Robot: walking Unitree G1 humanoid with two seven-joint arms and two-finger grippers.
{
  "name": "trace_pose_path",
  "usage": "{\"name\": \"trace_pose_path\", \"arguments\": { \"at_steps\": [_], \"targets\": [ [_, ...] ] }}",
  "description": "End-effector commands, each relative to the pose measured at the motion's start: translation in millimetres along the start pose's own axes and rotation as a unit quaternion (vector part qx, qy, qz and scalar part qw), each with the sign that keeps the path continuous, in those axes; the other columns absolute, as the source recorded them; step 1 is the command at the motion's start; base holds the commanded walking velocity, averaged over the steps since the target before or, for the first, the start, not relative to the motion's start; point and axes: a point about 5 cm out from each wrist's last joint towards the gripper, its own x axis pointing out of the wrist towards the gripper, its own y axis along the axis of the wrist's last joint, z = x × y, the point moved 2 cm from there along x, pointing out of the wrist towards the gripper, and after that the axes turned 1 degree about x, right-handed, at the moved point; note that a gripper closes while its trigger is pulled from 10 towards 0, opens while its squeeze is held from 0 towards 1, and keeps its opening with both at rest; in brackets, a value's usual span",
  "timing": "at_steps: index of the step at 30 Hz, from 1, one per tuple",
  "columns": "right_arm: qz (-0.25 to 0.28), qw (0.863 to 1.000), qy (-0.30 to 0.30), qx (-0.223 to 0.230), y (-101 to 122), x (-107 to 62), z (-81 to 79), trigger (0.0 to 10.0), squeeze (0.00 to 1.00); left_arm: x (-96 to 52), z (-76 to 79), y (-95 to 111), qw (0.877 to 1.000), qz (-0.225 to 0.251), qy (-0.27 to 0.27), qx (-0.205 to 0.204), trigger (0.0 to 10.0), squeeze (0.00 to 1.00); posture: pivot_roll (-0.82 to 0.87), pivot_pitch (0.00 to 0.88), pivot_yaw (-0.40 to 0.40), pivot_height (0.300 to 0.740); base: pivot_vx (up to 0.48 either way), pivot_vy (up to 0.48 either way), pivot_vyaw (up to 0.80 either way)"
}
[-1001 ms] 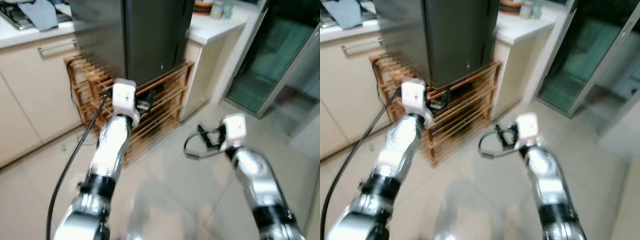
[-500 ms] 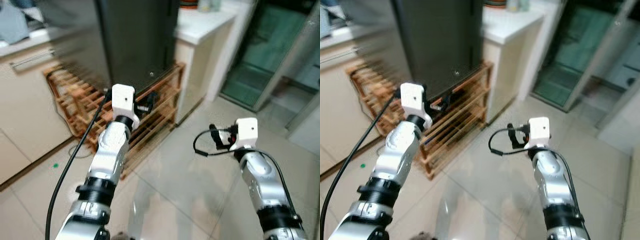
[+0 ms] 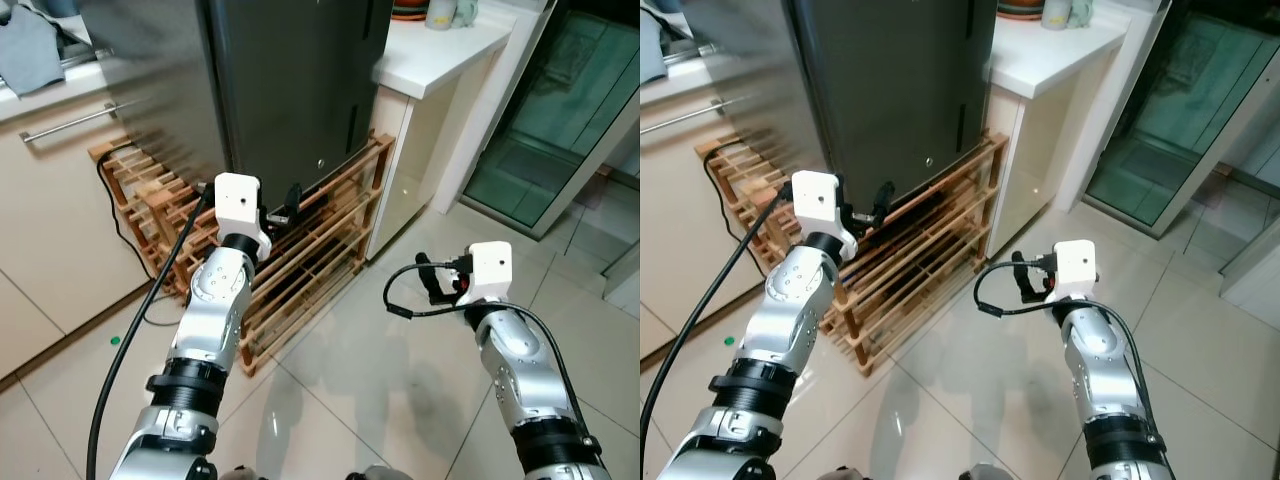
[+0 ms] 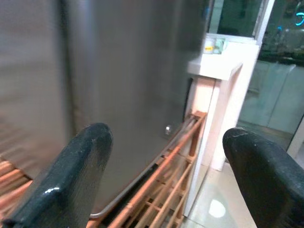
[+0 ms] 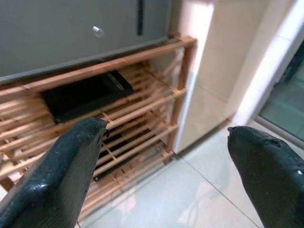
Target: Restocking fridge
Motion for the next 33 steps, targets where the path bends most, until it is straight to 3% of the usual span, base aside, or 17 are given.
{"name": "trace_pose_path", "arguments": {
  "at_steps": [1, 8, 15, 27, 33],
  "targets": [
    [0.012, 1.0, 0.002, -0.002, 5.4, 1.7, -2.1, 10.0, 0.0, 2.7, -4.8, 7.9, 1.0, 0.009, 0.004, 0.002, 10.0, 0.0, -0.05, 0.0, -0.015, 0.74, 0.0, 0.48, 0.0],
    [0.031, 0.999, -0.031, 0.007, 10.9, 2.0, 5.5, 10.0, 0.0, 6.9, -1.5, 9.9, 0.999, 0.008, -0.014, 0.033, 10.0, 0.0, -0.06, 0.0, -0.004, 0.74, 0.0, 0.48, 0.0],
    [0.037, 0.998, -0.051, 0.011, 13.5, 2.5, 13.0, 10.0, 0.0, 9.9, 0.9, 8.7, 0.999, 0.003, -0.016, 0.032, 10.0, 0.0, -0.06, 0.0, -0.005, 0.74, 0.0, 0.479, -0.79],
    [0.06, 0.997, -0.056, 0.0, 19.5, 5.4, 7.4, 10.0, 0.0, 14.8, 7.2, 7.4, 1.0, -0.001, -0.012, 0.027, 10.0, 0.0, -0.08, 0.0, 0.003, 0.74, 0.0, 0.0, 0.0],
    [0.067, 0.995, -0.07, 0.006, 19.2, 3.6, 8.1, 10.0, 0.0, 14.5, 3.9, 5.3, 0.999, -0.005, -0.012, 0.032, 10.0, 0.0, -0.08, 0.0, 0.013, 0.74, 0.0, 0.0, -0.74]
  ]
}}
